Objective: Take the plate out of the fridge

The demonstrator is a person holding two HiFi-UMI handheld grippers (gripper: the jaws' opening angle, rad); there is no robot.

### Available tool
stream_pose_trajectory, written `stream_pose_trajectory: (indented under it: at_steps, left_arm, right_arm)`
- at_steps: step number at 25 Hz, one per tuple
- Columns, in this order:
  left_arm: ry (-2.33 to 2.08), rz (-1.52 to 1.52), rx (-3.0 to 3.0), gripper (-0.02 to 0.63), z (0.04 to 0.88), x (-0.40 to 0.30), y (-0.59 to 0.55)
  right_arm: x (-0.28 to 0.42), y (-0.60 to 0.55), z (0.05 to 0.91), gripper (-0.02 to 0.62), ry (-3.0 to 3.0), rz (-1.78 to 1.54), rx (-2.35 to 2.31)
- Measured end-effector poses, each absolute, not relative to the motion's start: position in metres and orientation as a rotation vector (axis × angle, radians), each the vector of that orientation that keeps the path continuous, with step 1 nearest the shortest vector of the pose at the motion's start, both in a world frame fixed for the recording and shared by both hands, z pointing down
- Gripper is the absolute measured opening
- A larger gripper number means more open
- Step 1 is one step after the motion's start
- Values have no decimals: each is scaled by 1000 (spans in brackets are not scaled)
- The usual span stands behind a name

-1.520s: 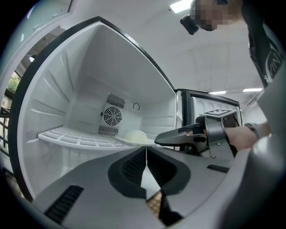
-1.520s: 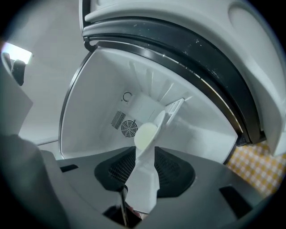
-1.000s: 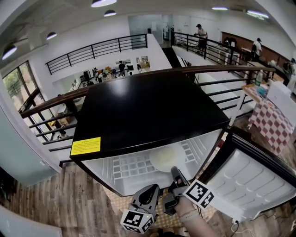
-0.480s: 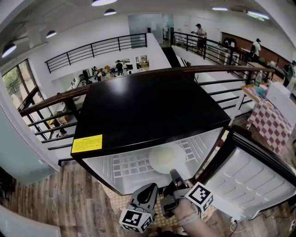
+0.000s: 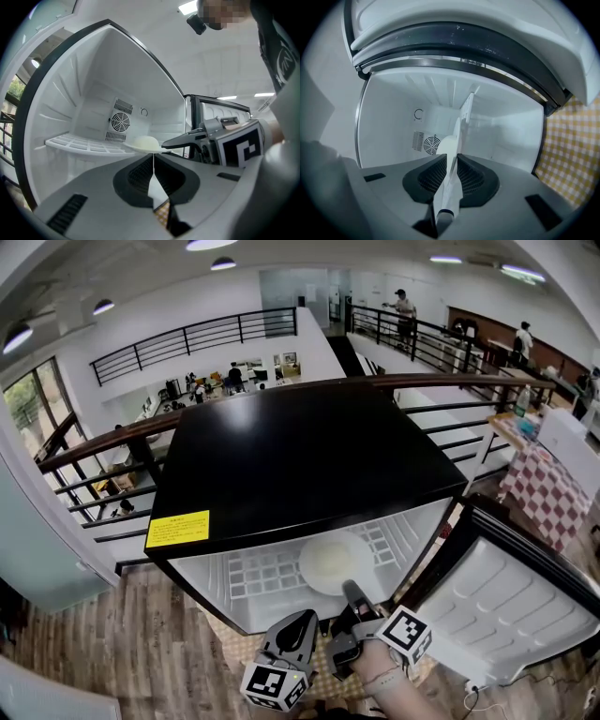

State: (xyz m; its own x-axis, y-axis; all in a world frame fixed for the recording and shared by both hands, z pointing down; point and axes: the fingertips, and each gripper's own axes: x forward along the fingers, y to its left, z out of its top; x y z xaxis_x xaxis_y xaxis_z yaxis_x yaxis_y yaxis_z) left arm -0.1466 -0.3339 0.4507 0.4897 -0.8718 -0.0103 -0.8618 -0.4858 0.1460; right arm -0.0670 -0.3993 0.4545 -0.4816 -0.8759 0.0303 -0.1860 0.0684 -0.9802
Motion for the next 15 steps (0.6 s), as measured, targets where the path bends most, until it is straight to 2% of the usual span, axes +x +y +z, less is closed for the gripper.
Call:
stream_pose_trajectory:
  at_steps: [15]
  left_arm:
    - [-1550, -137, 2585, 14, 451, -155, -330]
  right_arm:
    - [-66, -388, 462, 51, 1631, -1526, -1010]
